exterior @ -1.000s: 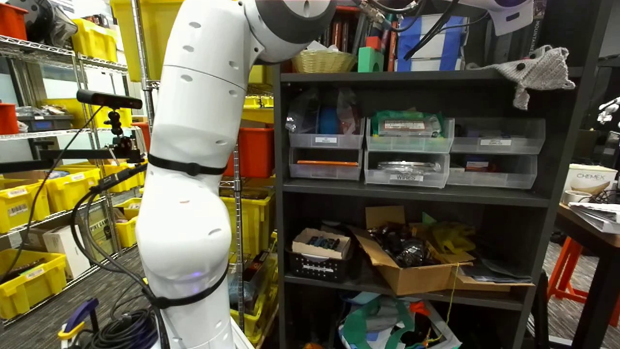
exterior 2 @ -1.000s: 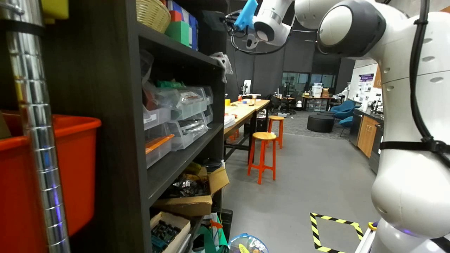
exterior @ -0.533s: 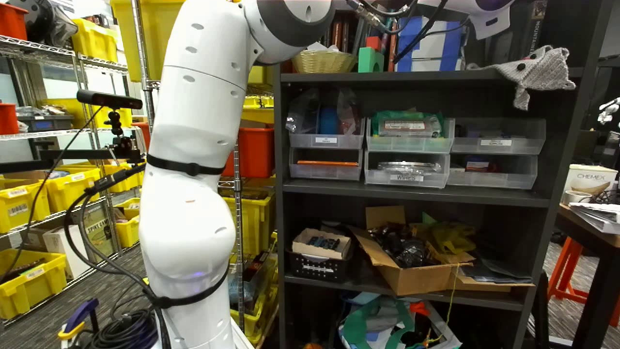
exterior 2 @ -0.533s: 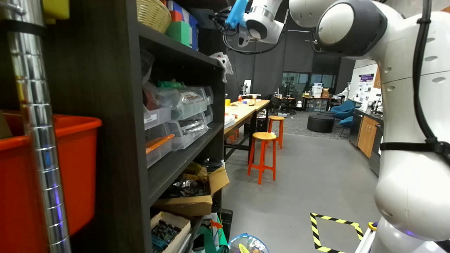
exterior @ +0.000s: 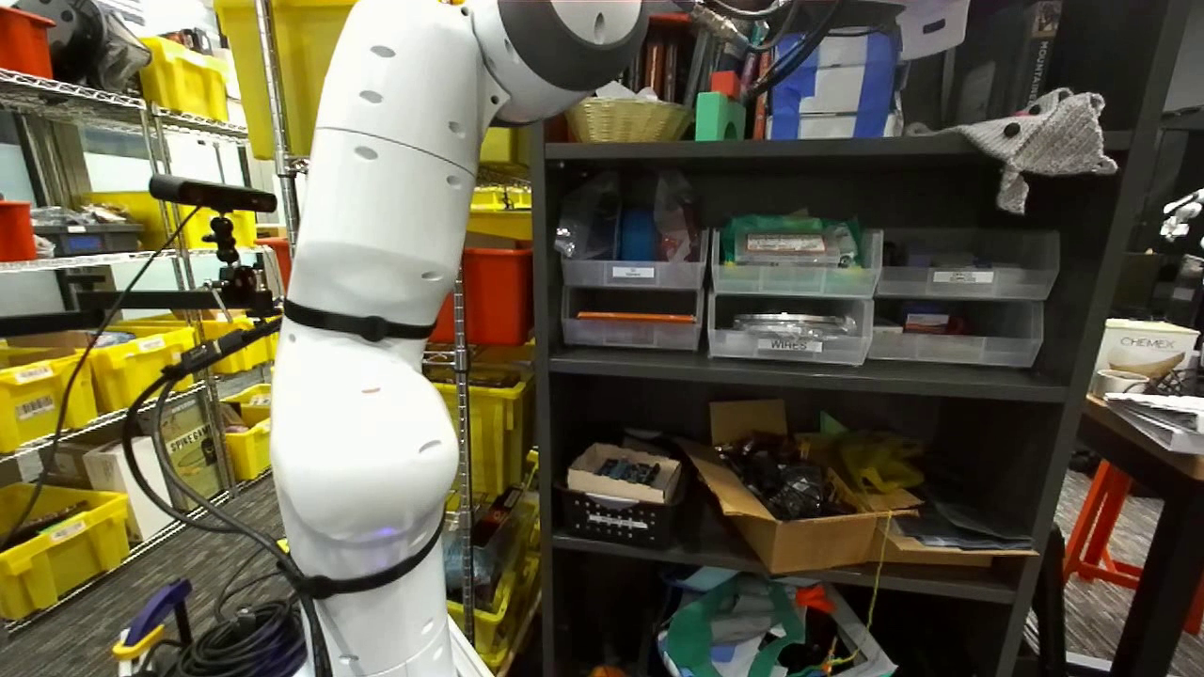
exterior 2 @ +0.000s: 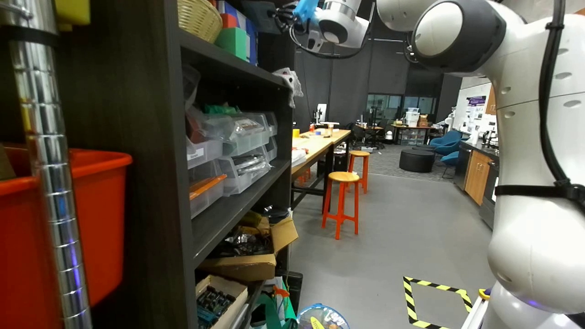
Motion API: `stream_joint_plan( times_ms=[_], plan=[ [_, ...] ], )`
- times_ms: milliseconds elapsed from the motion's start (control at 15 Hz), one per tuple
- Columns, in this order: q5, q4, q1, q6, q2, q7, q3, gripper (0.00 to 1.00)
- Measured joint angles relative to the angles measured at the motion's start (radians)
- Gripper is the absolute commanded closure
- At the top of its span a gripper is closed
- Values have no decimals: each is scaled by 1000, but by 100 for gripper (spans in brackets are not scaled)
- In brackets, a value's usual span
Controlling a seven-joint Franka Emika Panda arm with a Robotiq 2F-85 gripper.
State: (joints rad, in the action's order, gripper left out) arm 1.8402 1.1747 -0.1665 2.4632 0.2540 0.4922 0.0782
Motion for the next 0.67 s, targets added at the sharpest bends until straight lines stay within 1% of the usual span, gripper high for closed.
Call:
stream_joint_plan(
  times_ms=[267, 400, 533, 667],
  plan=[
    [-108, -5, -3, -86, -3, 285, 2, 99],
    [-144, -14, -10, -143, -4, 414, 3, 99],
    [-166, -24, -19, -198, -4, 522, 4, 99],
    [-172, -36, -28, -235, -4, 596, 5, 99]
  ],
)
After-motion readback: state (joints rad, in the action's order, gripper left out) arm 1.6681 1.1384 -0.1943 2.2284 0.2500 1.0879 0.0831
